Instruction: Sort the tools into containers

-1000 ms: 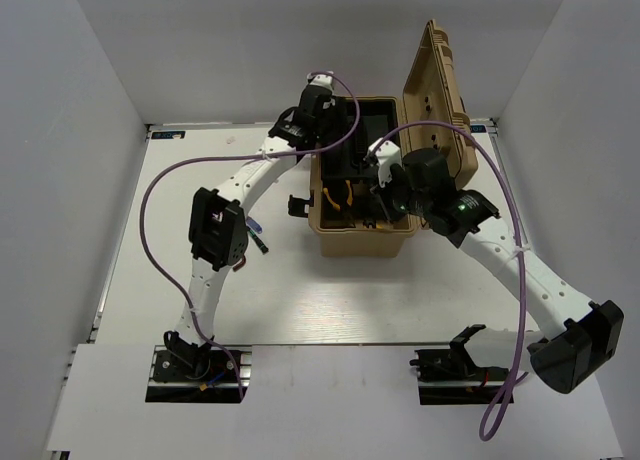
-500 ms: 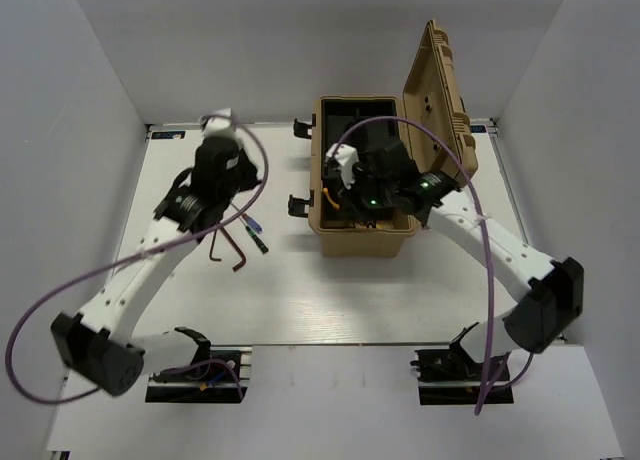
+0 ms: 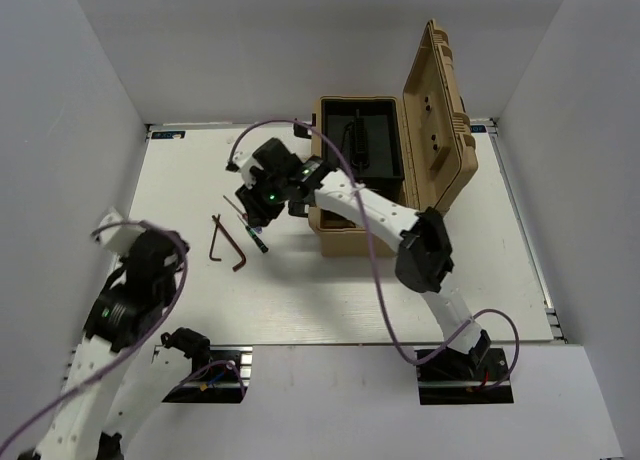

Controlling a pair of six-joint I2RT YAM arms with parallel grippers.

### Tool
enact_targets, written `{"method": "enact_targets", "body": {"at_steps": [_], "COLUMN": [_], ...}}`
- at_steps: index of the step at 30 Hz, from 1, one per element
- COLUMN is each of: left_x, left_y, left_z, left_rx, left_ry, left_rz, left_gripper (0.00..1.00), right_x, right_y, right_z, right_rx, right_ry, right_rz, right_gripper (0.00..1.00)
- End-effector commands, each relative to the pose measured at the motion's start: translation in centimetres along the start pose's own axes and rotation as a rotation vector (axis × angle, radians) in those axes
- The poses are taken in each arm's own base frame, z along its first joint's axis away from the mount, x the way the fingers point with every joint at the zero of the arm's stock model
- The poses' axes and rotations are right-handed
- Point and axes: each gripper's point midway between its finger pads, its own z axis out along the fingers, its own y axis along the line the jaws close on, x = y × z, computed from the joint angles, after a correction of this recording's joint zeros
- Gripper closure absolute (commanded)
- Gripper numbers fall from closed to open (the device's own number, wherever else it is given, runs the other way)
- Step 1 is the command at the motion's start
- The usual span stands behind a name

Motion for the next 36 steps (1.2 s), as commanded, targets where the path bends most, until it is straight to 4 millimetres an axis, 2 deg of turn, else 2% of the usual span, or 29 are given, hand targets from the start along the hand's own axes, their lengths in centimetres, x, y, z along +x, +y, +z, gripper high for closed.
{"method": "enact_targets", "body": {"at_steps": [1, 3, 4, 5, 6, 7, 8, 9, 10, 11, 12, 13, 14, 16, 17, 19, 20, 22, 26, 29, 36], "left_x": [-1.4, -2.3, -1.9, -1.9, -1.5, -1.1, -1.1, -0.7, -0.4, -0.4, -0.1, 0.1, 0.1, 0.0, 0.0, 0.0, -0.1, 0.2, -0.1, -0.1, 0.1], "left_y": [4.3, 4.8, 5.0, 5.0, 5.1, 5.5, 5.5, 5.5, 5.7, 5.7, 5.8, 5.8, 5.8, 6.0, 5.9, 5.9, 6.0, 6.1, 5.8, 5.9, 5.8], "left_z": [-1.2, -2.2, -2.2, -2.3, -2.1, -1.9, -1.9, -1.6, -1.4, -1.4, -1.2, -1.1, -1.1, -1.0, -1.0, -1.0, -1.1, -1.0, -1.0, -1.0, -0.9], "left_rx": [-0.073, -0.018, -0.009, 0.004, -0.003, -0.016, -0.016, -0.028, -0.034, -0.034, -0.040, -0.040, -0.040, -0.041, -0.041, -0.041, -0.035, -0.040, -0.030, -0.030, -0.019], "left_ry": [-0.114, -0.164, -0.158, -0.158, -0.153, -0.144, -0.144, -0.136, -0.131, -0.131, -0.127, -0.127, -0.127, -0.138, -0.138, -0.138, -0.142, -0.139, -0.146, -0.146, -0.143], "left_rz": [-0.073, -0.128, -0.113, -0.108, -0.099, -0.084, -0.084, -0.069, -0.061, -0.061, -0.053, -0.053, -0.053, -0.051, -0.051, -0.051, -0.058, -0.052, -0.054, -0.045, -0.052], "left_gripper": [0.61, 0.74, 0.76, 0.76, 0.75, 0.69, 0.64, 0.60, 0.53, 0.50, 0.49, 0.49, 0.45, 0.44, 0.44, 0.44, 0.44, 0.44, 0.42, 0.42, 0.42], "right_x": [-0.4, -0.7, 0.1, -0.8, -0.8, -0.5, -1.6, -1.8, -0.8, -0.6, -0.8, 0.2, 0.5, 0.9, 1.9, 1.6, 2.2, 1.5, 1.6, 2.3, 5.7], "right_y": [0.3, 0.1, -0.2, -0.4, 0.1, 0.1, 0.2, 0.4, 0.6, 0.7, 0.7, 0.9, 0.8, 0.7, 0.4, 0.1, -0.3, -0.9, -2.3, -2.3, -2.8], "right_z": [2.7, 4.6, 5.7, 6.4, 7.1, 8.4, 8.8, 9.1, 10.4, 11.0, 11.2, 12.5, 12.8, 13.8, 14.7, 15.3, 15.9, 16.0, 16.7, 17.3, 18.8], "right_rx": [0.031, 0.049, 0.079, 0.083, 0.090, 0.098, 0.101, 0.100, 0.100, 0.096, 0.094, 0.095, 0.095, 0.098, 0.108, 0.125, 0.144, 0.174, 0.242, 0.245, 0.275], "right_ry": [0.006, -0.031, -0.020, -0.061, -0.060, -0.052, -0.091, -0.098, -0.077, -0.079, -0.088, -0.067, -0.064, -0.062, -0.042, -0.063, -0.057, -0.081, -0.094, -0.078, -0.006], "right_rz": [0.096, 0.091, 0.100, 0.083, 0.068, 0.063, 0.050, 0.044, 0.038, 0.032, 0.026, 0.023, 0.023, 0.018, 0.019, 0.007, 0.005, 0.000, -0.023, -0.045, -0.059], "right_gripper": [0.57, 0.52, 0.50, 0.50, 0.50, 0.50, 0.50, 0.50, 0.50, 0.49, 0.49, 0.49, 0.49, 0.49, 0.49, 0.49, 0.50, 0.50, 0.52, 0.52, 0.53]}}
